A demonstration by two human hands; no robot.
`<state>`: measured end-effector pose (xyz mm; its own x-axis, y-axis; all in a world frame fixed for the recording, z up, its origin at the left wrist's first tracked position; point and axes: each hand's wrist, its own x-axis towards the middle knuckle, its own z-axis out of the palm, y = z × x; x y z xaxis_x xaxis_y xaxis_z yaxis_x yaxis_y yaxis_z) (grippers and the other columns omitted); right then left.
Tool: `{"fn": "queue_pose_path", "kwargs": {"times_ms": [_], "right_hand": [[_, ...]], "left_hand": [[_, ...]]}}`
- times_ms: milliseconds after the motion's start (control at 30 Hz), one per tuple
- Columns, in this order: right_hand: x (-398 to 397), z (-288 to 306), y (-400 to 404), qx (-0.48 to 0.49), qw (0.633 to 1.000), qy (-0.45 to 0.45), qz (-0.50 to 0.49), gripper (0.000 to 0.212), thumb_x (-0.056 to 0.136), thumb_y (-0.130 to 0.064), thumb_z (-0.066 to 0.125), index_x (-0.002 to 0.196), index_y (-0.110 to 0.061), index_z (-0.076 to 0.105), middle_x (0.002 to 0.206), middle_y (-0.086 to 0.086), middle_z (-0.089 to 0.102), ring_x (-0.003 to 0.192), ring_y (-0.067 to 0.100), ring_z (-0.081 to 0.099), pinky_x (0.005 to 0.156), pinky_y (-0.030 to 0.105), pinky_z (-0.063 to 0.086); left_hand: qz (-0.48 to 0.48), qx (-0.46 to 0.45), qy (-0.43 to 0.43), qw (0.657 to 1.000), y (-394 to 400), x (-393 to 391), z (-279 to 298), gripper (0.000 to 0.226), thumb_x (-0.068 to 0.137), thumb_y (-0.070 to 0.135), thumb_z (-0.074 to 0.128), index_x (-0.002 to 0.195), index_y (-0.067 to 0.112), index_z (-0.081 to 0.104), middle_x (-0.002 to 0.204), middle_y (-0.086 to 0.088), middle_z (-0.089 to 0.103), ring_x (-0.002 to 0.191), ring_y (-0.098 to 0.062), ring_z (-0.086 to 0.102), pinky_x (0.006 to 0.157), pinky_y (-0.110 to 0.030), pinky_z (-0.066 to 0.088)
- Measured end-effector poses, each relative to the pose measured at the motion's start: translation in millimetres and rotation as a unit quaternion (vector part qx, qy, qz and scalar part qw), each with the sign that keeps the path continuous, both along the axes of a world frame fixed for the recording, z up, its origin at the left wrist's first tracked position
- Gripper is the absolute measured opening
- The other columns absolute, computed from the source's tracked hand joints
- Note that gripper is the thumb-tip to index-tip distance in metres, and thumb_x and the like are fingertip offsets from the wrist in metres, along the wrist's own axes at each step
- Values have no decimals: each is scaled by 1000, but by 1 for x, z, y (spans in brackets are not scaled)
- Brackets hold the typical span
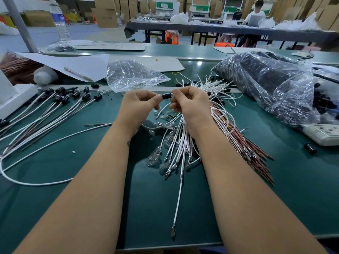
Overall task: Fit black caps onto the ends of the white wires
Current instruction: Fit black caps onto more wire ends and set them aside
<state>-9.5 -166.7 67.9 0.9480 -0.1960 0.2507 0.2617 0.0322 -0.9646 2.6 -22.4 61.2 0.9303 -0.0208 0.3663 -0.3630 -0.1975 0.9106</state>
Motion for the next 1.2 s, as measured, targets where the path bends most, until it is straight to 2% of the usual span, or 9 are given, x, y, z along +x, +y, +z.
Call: {"fn": "queue_pose_path", "kwargs": {"times_ms": [133,233,400,500,600,767,933,1067,1200], "right_hand": [[-1,0,0,-8,1000,-4,-1,13,94,-6,59,83,-11,62,65,1,63,50,6,60,53,19,49],[-1,1,0,-14,1000,-4,-5,12,94,-7,60,82,-10,63,65,2,63,49,7,58,52,19,48],[-2,2,1,-8,1000,-2,-15,15,94,-8,60,80,-12,62,64,2,61,46,7,55,51,19,47],[-2,2,4,-17,1000,-6,-22,15,94,-9,59,80,-13,62,65,2,61,46,5,56,52,19,48],[-2,2,6,-30,999,-6,-35,14,95,-11,58,82,-15,61,67,0,61,48,3,57,59,23,51],[-2,6,0,35,995,3,-89,16,100,-16,51,86,-12,59,68,-1,56,46,0,50,51,19,46],[-3,6,6,12,999,3,-42,12,97,-13,55,87,-13,61,68,-1,59,50,3,54,55,19,48],[-3,7,4,28,999,11,-25,16,91,-4,58,84,-16,64,72,0,63,60,7,61,61,20,49],[-3,6,3,42,999,-7,-6,12,90,-5,64,84,-15,64,69,0,64,60,9,62,61,21,51]], "left_hand": [[3,-4,13,1000,1,1,0,16,87,21,69,71,25,71,54,9,63,55,-12,40,54,-24,35],[-2,-8,20,1000,1,3,-1,16,87,20,69,71,24,71,52,9,61,56,-15,39,52,-23,34],[-16,-15,30,999,1,4,-1,16,87,17,68,72,20,71,52,8,53,50,-5,43,48,-12,35],[-22,-9,55,998,0,5,-1,17,90,17,65,73,17,70,48,12,50,45,-1,40,46,-11,33],[-18,-4,76,997,-1,5,0,21,91,18,62,71,18,69,48,12,47,46,-2,38,47,-14,32],[7,-52,93,994,7,5,0,23,93,19,58,72,19,67,53,8,40,46,-5,32,43,-16,28],[0,-34,70,997,5,5,1,22,94,19,58,74,21,68,58,5,42,50,-6,34,48,-18,28],[-10,-31,62,998,6,5,1,21,93,18,60,73,22,68,55,7,45,51,-5,36,48,-16,28],[-13,-23,54,998,5,6,-1,21,91,17,62,72,22,68,54,8,47,54,-8,37,51,-20,29]]}}
